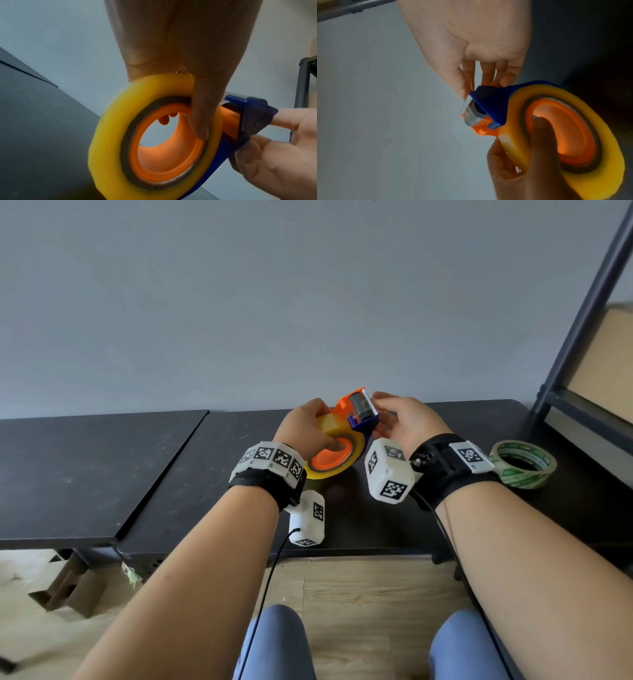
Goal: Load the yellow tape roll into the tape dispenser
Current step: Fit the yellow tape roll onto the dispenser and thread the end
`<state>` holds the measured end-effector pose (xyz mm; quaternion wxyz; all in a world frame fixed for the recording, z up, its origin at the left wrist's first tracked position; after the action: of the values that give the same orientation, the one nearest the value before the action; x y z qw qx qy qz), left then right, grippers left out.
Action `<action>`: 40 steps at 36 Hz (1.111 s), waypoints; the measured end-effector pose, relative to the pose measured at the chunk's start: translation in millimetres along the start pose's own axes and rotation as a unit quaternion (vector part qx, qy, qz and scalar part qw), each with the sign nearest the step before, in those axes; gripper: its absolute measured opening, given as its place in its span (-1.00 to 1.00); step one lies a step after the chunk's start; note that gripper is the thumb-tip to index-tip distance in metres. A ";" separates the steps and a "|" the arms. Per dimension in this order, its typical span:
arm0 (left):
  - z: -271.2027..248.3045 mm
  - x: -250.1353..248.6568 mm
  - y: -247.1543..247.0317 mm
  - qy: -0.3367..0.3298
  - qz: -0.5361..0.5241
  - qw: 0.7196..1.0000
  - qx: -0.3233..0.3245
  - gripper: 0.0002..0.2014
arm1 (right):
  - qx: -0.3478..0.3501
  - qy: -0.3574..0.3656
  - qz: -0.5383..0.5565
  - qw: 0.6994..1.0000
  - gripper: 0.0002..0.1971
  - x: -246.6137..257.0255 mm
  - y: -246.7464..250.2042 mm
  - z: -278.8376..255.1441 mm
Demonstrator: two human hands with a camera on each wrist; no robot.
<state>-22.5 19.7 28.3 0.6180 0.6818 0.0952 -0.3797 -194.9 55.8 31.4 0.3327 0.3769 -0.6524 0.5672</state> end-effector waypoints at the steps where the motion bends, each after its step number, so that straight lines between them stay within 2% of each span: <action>1: 0.0 0.1 0.1 0.000 -0.002 1.000 0.001 -0.42 | 0.005 -0.001 0.014 1.000 -0.76 0.6 0.8 0.0; 6: 0.0 1.6 0.9 -0.001 -0.010 1.000 0.001 -0.43 | 0.017 -0.009 0.012 1.000 -0.76 0.2 1.2 1.6; 11: 0.3 3.8 2.0 0.003 -0.017 1.000 0.002 -0.48 | -0.010 0.005 0.007 1.000 -0.73 0.7 -2.3 2.2; 16: -1.5 5.0 3.5 0.002 -0.019 1.000 0.003 -0.45 | -0.034 0.012 -0.026 0.999 -0.78 -0.6 -3.1 7.4; 20: -2.6 7.5 5.1 0.005 -0.027 1.000 0.002 -0.43 | -0.027 0.009 -0.089 0.996 -0.90 -2.4 -6.5 7.9; 23: -3.1 8.5 5.4 0.005 -0.037 0.999 0.011 -0.40 | -0.036 0.020 -0.120 0.992 -0.72 -2.5 -6.6 8.7; 25: -2.7 8.2 5.4 0.002 -0.040 0.999 0.019 -0.40 | -0.049 0.017 -0.186 0.981 -0.60 -1.3 -6.2 9.0; 28: -2.2 6.3 6.0 -0.004 -0.040 0.999 0.036 -0.42 | -0.056 0.002 -0.298 0.953 -0.58 -5.2 -4.6 11.1; 32: 0.6 1.4 7.1 -0.016 -0.020 0.998 0.049 -0.41 | 0.006 -0.016 -0.387 0.922 -0.48 -16.9 8.0 19.0; 35: 3.7 -1.7 7.3 -0.020 0.007 0.999 0.047 -0.40 | 0.035 -0.014 -0.398 0.916 -0.66 -12.2 0.0 4.4; 38: 3.3 -7.0 5.9 -0.026 0.031 0.998 0.053 -0.40 | 0.063 -0.026 -0.446 0.893 -0.91 -7.9 -8.7 1.8; 40: 3.0 -9.7 3.9 -0.049 0.036 0.996 0.058 -0.41 | 0.066 -0.048 -0.499 0.863 -0.89 -6.9 -8.9 -2.1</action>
<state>-28.1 19.3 37.7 0.5946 0.6999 0.0179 -0.3954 -183.8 58.0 30.1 0.5142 0.6998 -0.3530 0.3481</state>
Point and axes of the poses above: each hand's wrist, its own z-axis towards the middle knuckle, its own y-axis out of the back of the hand, x = y × z, the point moved 1 cm from there along z, towards the middle knuckle, and after that the axes turned 10 degrees about x, right-handed, at the moved point
